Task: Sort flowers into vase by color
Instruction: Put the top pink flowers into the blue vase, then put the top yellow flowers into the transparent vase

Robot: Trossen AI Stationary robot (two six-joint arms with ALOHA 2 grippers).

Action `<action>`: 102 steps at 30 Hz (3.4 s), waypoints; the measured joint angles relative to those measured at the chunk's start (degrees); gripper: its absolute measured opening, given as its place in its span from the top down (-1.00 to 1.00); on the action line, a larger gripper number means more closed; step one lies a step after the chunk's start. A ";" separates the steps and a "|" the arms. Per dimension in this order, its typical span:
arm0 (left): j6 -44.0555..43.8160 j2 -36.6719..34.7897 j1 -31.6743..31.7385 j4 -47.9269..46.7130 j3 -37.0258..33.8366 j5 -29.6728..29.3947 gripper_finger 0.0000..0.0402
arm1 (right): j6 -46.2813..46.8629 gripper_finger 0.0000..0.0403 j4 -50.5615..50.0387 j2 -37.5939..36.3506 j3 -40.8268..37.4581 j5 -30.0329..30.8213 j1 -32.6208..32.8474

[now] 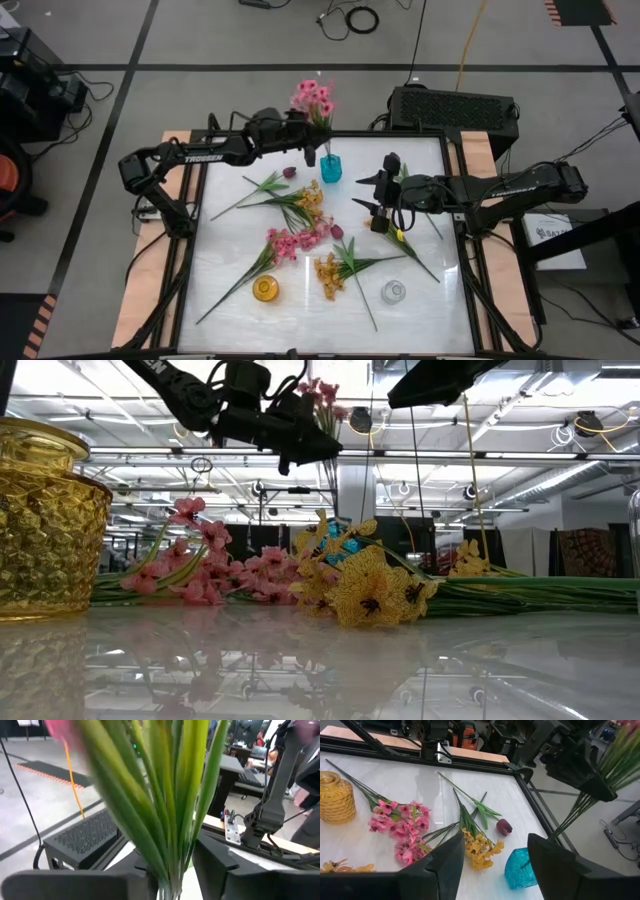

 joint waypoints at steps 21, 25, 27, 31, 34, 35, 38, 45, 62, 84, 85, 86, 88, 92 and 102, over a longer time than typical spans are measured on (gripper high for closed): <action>4.77 -4.49 3.47 -22.59 0.45 0.66 -0.39 | 2.45 -0.04 -4.09 0.00 0.02 -0.02 0.00; 5.82 -7.31 4.23 -28.13 0.45 1.01 -0.40 | 2.47 -0.04 -5.13 0.00 0.02 -0.01 0.00; 5.73 -8.99 4.25 -31.10 0.45 1.04 -0.40 | 2.46 -0.04 -5.70 0.00 0.02 -0.02 0.00; 5.73 -12.70 3.13 -37.45 0.45 1.26 -0.40 | 2.45 -0.04 -5.81 0.00 0.02 -0.02 0.00; 6.44 -14.50 0.69 -43.38 0.43 1.25 -0.40 | 2.45 -0.04 -5.81 0.00 0.02 -0.02 0.00; 7.07 -15.02 -0.33 -45.02 0.43 1.25 -0.40 | 2.41 -0.04 -5.81 0.00 0.02 -0.02 0.00; 6.65 -15.52 -3.51 -50.37 0.43 1.27 -0.40 | 1.42 -0.04 -5.52 0.00 0.02 -0.02 0.00; 4.58 -15.52 -12.38 -53.96 -4.16 -0.21 -0.40 | -0.44 -0.04 -4.85 0.00 0.02 0.00 -0.49; 13.98 -15.52 -20.70 -44.94 -16.03 -6.04 -0.40 | -4.39 -0.04 -4.79 0.00 0.02 -0.55 -5.62; 16.23 -8.29 -10.55 -45.11 -16.16 -9.55 -0.07 | -0.57 -0.04 -9.36 0.00 0.02 -0.52 -5.42; 16.39 -7.78 -10.30 -45.22 -16.16 -9.26 -0.04 | -0.59 -0.04 -9.89 0.00 0.02 -0.52 -5.42; 16.52 -7.32 -10.35 -45.12 -16.16 -9.19 -0.01 | -0.63 -0.04 -10.16 0.00 0.02 -0.52 -5.42; 16.53 -6.92 -10.36 -44.91 -16.16 -9.12 0.06 | -1.05 -0.04 -10.25 0.00 0.02 -0.52 -5.42; 17.45 -6.71 -10.38 -44.54 -16.16 -8.47 0.24 | -3.35 -0.04 -9.64 0.00 0.02 -0.50 -5.48; 18.10 -6.22 -10.12 -44.54 -16.16 -7.48 0.73 | -11.34 -0.04 -0.22 0.00 0.02 -0.22 -5.53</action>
